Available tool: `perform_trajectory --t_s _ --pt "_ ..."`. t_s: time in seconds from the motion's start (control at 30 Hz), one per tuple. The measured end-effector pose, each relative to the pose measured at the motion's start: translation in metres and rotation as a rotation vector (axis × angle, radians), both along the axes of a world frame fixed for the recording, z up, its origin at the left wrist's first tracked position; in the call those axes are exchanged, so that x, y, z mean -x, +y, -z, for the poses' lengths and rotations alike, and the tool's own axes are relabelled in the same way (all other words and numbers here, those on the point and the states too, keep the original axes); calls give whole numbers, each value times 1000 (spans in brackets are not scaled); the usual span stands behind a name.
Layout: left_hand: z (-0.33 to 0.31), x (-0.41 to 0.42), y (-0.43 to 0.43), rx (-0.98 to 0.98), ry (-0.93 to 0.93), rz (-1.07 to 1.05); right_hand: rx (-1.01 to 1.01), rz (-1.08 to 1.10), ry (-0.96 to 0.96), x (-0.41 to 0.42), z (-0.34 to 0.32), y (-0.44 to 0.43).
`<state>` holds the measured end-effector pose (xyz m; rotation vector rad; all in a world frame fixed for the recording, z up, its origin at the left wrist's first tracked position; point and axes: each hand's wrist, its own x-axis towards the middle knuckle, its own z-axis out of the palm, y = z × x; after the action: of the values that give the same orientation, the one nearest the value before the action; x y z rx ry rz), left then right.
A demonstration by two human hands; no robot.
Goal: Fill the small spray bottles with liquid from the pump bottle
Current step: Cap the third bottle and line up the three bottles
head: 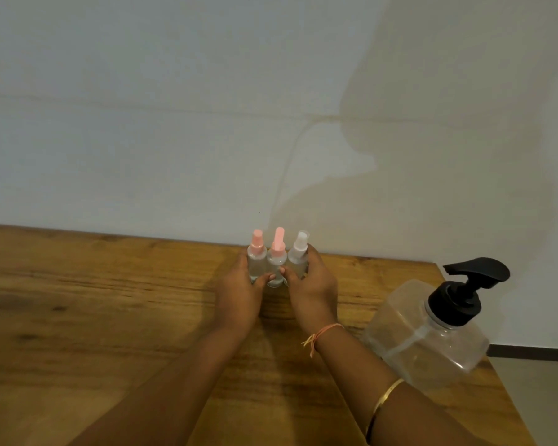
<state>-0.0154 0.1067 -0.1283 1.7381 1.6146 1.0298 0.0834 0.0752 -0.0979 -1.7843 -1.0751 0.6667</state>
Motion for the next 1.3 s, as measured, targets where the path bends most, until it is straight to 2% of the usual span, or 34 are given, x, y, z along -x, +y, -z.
perform_trajectory --t_s 0.43,0.53,0.73,0.87,1.0,1.3 --pt "-3 3 -5 44 3 5 23 53 -6 4 4 -6" --pt "-14 3 -22 67 41 -26 28 46 -52 12 3 -16" --pt "-31 6 -64 114 96 -43 170 -41 -190 22 -22 -59" --pt "-42 5 -92 123 59 -8 253 -153 -286 15 -47 -100" --pt "-60 -2 -116 167 41 59 231 -209 -343 12 -64 -136" --pt "-94 -18 -145 248 53 244 176 -215 -297 -18 -99 -190"
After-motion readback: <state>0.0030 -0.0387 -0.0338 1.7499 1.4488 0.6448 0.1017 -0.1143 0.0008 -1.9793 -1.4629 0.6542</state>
